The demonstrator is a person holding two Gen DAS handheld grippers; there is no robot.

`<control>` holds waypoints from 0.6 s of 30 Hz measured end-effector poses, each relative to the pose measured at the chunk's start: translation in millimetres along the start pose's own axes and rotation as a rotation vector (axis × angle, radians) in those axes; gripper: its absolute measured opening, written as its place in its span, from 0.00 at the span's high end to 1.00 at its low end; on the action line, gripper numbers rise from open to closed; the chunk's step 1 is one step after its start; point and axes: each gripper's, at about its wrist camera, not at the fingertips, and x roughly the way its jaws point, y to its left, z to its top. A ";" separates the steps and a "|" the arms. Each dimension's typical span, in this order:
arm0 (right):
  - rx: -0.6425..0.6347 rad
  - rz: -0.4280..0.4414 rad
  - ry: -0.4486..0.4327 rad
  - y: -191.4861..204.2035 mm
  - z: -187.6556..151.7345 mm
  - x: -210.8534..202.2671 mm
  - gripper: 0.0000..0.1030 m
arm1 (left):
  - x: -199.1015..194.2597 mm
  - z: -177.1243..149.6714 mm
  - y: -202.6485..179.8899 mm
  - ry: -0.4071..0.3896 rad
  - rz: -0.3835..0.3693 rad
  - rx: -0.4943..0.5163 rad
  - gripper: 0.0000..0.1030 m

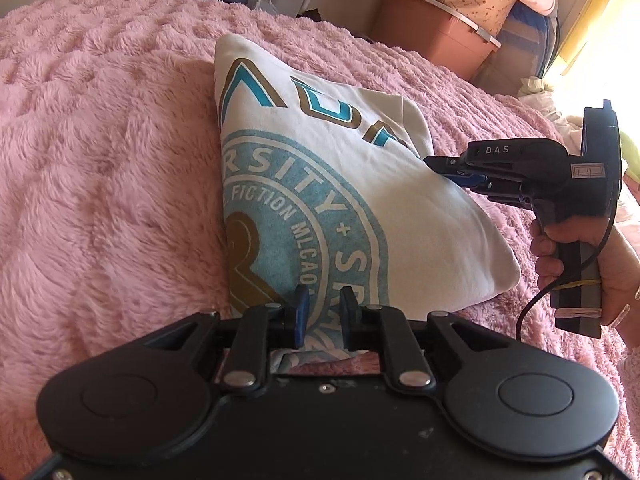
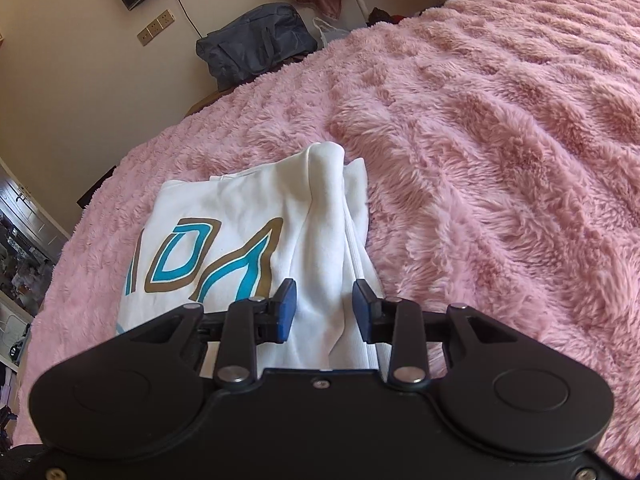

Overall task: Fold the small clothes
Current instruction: 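Pinch the bundle edges with both tools to square the fold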

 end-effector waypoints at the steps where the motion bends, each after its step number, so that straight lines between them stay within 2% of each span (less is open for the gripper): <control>1: -0.009 0.002 -0.002 1.3 0.6 0.8 0.91 | 0.8 -0.2 0.3 0.000 -0.001 0.002 0.85; 2: -0.020 0.004 0.001 3.3 0.9 1.7 0.94 | 0.8 -0.6 0.1 -0.001 0.000 0.003 0.84; 12: -0.151 -0.099 -0.073 20.6 10.4 -21.7 0.97 | -3.3 2.1 -4.2 -0.012 -0.020 0.010 0.77; 18: -0.188 -0.163 -0.017 14.2 -4.3 8.5 0.98 | 16.7 0.7 0.7 0.019 -0.011 0.025 0.75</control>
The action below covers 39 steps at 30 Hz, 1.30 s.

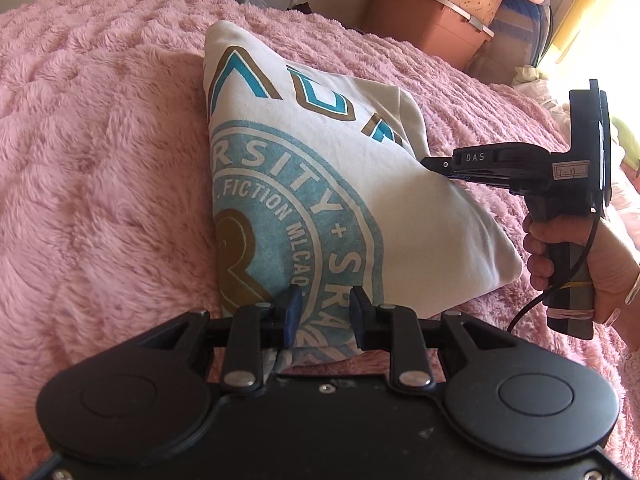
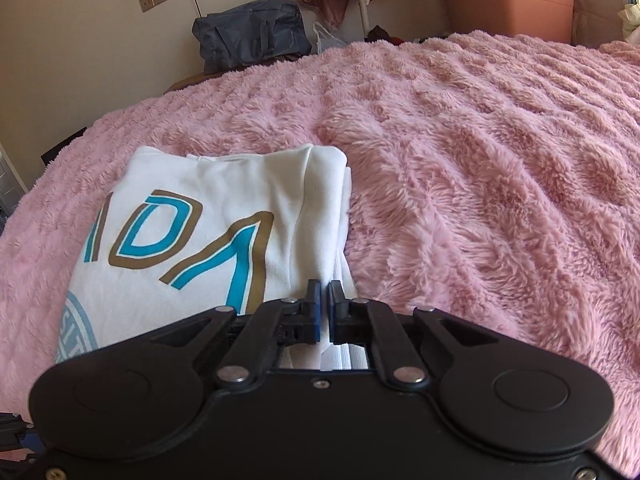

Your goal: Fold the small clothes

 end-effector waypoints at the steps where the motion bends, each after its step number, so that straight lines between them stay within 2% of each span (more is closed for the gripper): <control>1: -0.018 -0.010 -0.006 2.3 -1.7 2.2 0.97 | 0.4 1.4 0.5 0.004 -0.003 -0.003 0.74; 4: -0.019 -0.012 -0.010 2.7 -2.1 1.5 0.96 | -7.8 6.1 3.1 -0.004 -0.032 -0.022 0.72; 6: -0.004 0.018 -0.014 -1.3 2.5 -5.8 0.92 | -22.3 7.9 7.2 -0.040 -0.061 -0.034 0.69; 8: -0.001 0.057 -0.046 -8.1 6.4 -21.2 0.69 | -39.4 12.4 18.1 -0.097 -0.091 -0.052 0.64; 10: -0.004 0.106 -0.086 -17.1 9.6 -40.3 0.55 | -52.2 18.3 37.2 -0.142 -0.152 -0.099 0.60; 12: 0.013 0.194 -0.090 -31.9 14.1 -54.8 0.54 | -57.1 26.4 65.1 -0.151 -0.265 -0.176 0.58; 14: 0.042 0.292 -0.053 -47.2 17.8 -60.6 0.53 | -54.2 33.8 92.9 -0.150 -0.369 -0.244 0.56; 15: 0.057 0.328 -0.034 -53.8 18.0 -61.4 0.52 | -51.3 36.2 103.2 -0.147 -0.394 -0.266 0.56; 20: 0.106 0.409 0.042 -74.8 15.4 -51.4 0.48 | -20.2 49.3 146.2 -0.062 -0.423 -0.369 0.54; 23: 0.163 0.468 0.092 -86.4 12.5 -35.5 0.45 | 3.3 50.0 160.4 -0.018 -0.491 -0.439 0.54; 26: 0.226 0.481 0.143 -96.1 10.5 -14.9 0.42 | 20.0 49.3 166.1 -0.001 -0.537 -0.500 0.54; 31: 0.276 0.478 0.172 -107.6 7.8 8.3 0.40 | 40.3 57.4 165.7 0.020 -0.561 -0.502 0.53; 34: 0.314 0.533 0.176 -114.0 6.8 17.0 0.38 | 54.2 63.8 164.1 0.054 -0.589 -0.503 0.51; 37: 0.360 0.660 0.197 -115.1 11.4 31.0 0.37 | 66.7 72.0 161.6 0.080 -0.593 -0.491 0.49; 39: 0.336 0.675 0.210 -107.6 17.9 39.7 0.30 | 75.2 78.8 158.3 0.095 -0.592 -0.480 0.49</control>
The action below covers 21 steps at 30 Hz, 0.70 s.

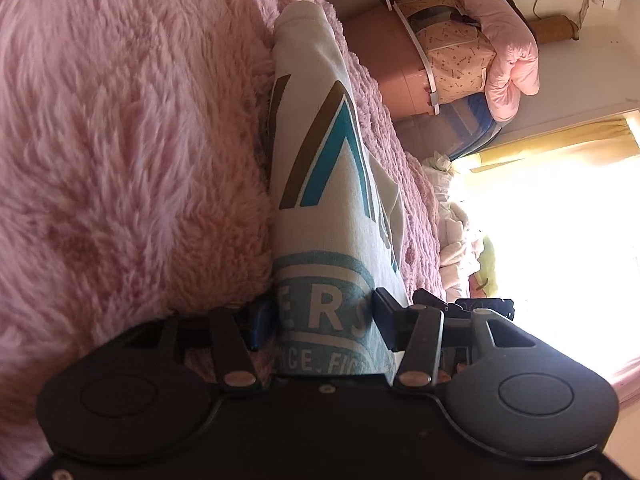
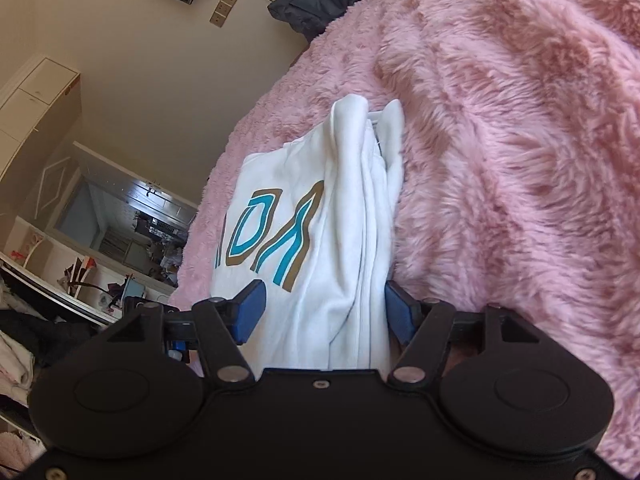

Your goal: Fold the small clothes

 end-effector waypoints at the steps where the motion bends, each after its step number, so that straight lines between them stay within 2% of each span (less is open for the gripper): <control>1: -0.022 -0.023 0.007 3.2 3.7 7.6 0.29 | 3.2 2.4 -1.3 0.006 -0.001 0.007 0.49; 3: -0.034 -0.033 0.014 6.8 9.5 18.4 0.29 | 10.5 8.5 -4.7 0.012 -0.008 0.015 0.52; 6: -0.048 -0.053 0.010 15.9 15.9 27.5 0.34 | 13.9 10.6 -11.7 0.007 -0.026 0.043 0.56; 9: -0.044 -0.069 0.023 21.3 20.6 27.7 0.41 | 14.3 11.2 -19.3 0.006 -0.017 0.078 0.67; 14: -0.048 -0.126 0.010 38.5 29.6 28.9 0.53 | 11.7 14.6 -24.1 -0.001 -0.019 0.048 0.72; 17: -0.061 -0.144 -0.008 49.2 34.1 26.7 0.60 | 3.9 15.7 -37.1 -0.016 -0.058 0.075 0.74; 21: -0.057 -0.122 -0.046 64.2 39.6 14.6 0.64 | -12.7 20.3 -64.2 -0.023 -0.064 0.124 0.74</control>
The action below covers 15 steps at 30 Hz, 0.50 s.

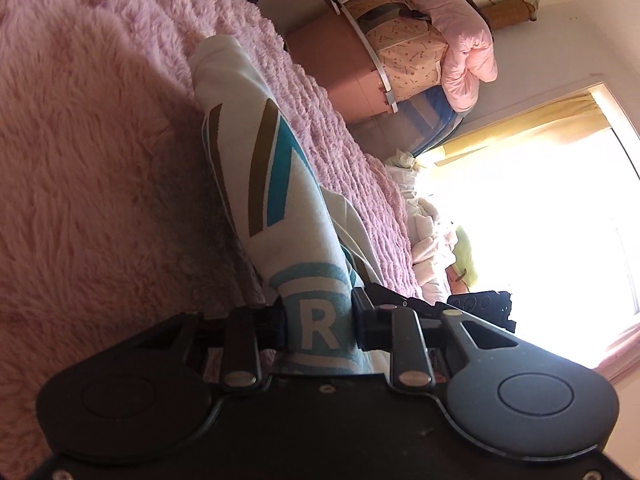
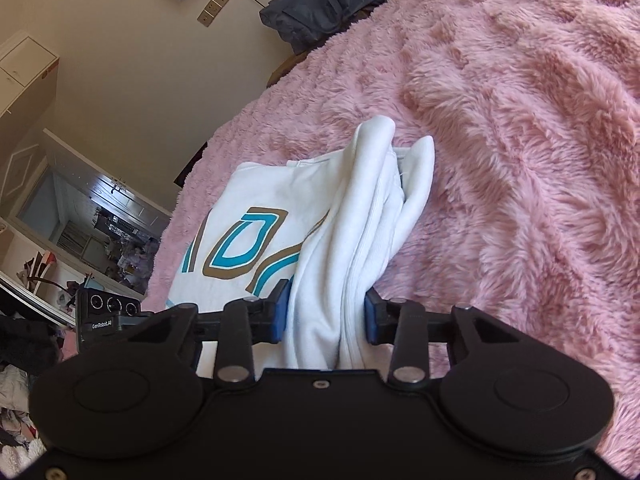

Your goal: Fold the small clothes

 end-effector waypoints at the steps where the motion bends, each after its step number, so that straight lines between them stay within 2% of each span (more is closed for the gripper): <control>1: -0.008 0.006 -0.006 6.7 0.8 -3.9 0.65 | -5.1 1.8 -7.2 0.001 0.000 0.013 0.74; 9: -0.092 0.066 -0.050 73.6 5.0 -35.1 0.65 | -88.6 -0.9 -72.2 -0.048 0.022 0.151 0.74; 15: -0.159 0.109 -0.068 127.9 -4.8 -32.2 0.65 | -157.0 -21.2 -77.2 -0.099 0.048 0.166 0.74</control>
